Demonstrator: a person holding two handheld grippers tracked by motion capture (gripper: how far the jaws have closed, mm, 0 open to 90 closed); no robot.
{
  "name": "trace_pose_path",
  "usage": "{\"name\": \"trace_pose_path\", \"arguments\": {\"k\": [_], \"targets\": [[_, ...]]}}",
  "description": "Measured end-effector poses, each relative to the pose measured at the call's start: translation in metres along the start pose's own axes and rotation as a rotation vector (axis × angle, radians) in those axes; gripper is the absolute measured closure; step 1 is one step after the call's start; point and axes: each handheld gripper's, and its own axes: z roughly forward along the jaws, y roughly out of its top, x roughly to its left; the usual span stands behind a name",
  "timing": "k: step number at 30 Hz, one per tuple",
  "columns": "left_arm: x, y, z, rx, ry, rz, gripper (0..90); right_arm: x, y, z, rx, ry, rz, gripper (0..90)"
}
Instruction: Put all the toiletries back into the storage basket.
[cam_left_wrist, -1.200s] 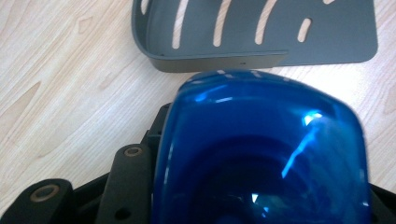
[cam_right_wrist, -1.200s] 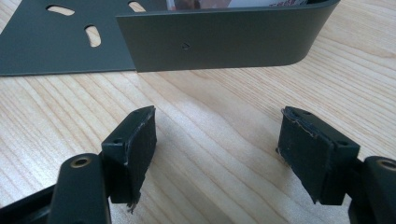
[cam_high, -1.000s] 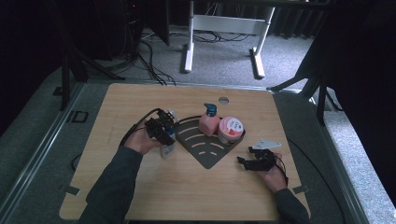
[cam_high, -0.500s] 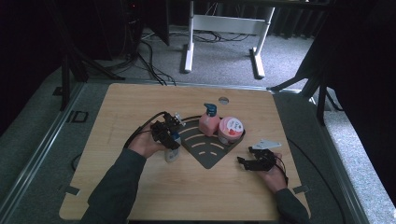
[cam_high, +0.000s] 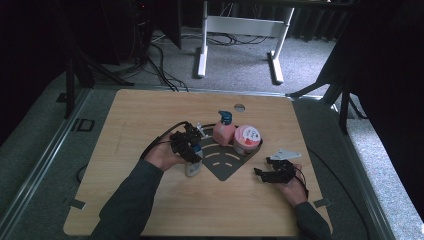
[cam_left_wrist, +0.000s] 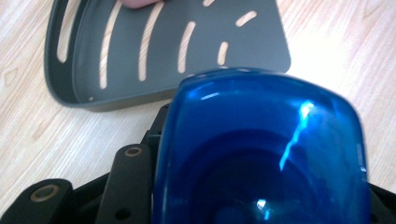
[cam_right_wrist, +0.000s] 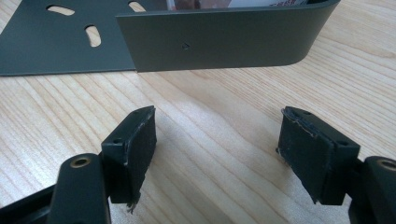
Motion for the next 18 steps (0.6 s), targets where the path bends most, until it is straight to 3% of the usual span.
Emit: {"name": "trace_pose_path", "arguments": {"k": [18], "targets": [[-0.014, 0.021, 0.007, -0.025, -0.04, 0.053, 55.8, 0.0, 0.0, 0.0, 0.001, 0.003, -0.001, 27.5]]}}
